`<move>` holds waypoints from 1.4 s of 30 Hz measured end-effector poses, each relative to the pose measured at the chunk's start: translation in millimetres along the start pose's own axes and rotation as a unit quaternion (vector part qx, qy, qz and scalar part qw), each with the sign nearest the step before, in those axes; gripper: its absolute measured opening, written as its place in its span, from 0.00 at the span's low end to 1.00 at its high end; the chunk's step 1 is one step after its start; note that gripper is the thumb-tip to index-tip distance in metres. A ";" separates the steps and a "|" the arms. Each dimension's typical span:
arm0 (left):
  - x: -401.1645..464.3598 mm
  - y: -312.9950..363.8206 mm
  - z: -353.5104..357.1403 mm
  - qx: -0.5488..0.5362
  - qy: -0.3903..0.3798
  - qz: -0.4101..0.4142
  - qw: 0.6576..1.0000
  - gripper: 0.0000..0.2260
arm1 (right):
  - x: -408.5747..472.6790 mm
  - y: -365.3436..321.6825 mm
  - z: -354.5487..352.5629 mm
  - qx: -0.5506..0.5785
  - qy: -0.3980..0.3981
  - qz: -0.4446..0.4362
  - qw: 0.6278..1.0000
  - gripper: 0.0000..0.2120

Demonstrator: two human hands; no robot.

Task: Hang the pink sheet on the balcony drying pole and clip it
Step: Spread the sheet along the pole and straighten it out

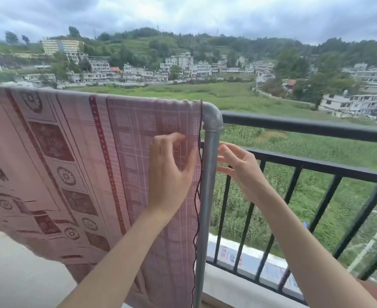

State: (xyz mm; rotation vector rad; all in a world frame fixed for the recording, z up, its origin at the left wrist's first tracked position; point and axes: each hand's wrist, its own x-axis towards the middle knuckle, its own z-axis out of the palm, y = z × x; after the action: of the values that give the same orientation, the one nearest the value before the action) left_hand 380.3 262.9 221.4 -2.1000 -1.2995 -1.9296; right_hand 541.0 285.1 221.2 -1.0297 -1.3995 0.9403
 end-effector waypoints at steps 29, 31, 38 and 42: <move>21.3 84.8 36.4 0.208 0.189 -0.078 0.956 0.03 | 91.9 -21.5 -22.7 0.055 -0.242 -0.213 0.945 0.10; 22.7 89.3 39.2 0.213 0.204 -0.069 0.953 0.04 | 91.6 -23.7 -26.8 0.056 -0.229 -0.222 0.946 0.09; 33.8 103.4 47.9 0.206 0.236 -0.037 0.949 0.05 | 93.6 -40.2 -36.9 0.094 -0.167 -0.234 0.953 0.11; 23.8 98.8 51.7 0.219 0.226 -0.057 0.948 0.06 | 84.7 -20.8 -38.4 0.063 -0.157 -0.278 0.945 0.08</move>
State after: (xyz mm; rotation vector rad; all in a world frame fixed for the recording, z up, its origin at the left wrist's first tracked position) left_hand 475.7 237.8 278.6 -1.3129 -1.5714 -1.7925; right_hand 576.4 359.0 269.9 -0.3519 -1.7438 0.7716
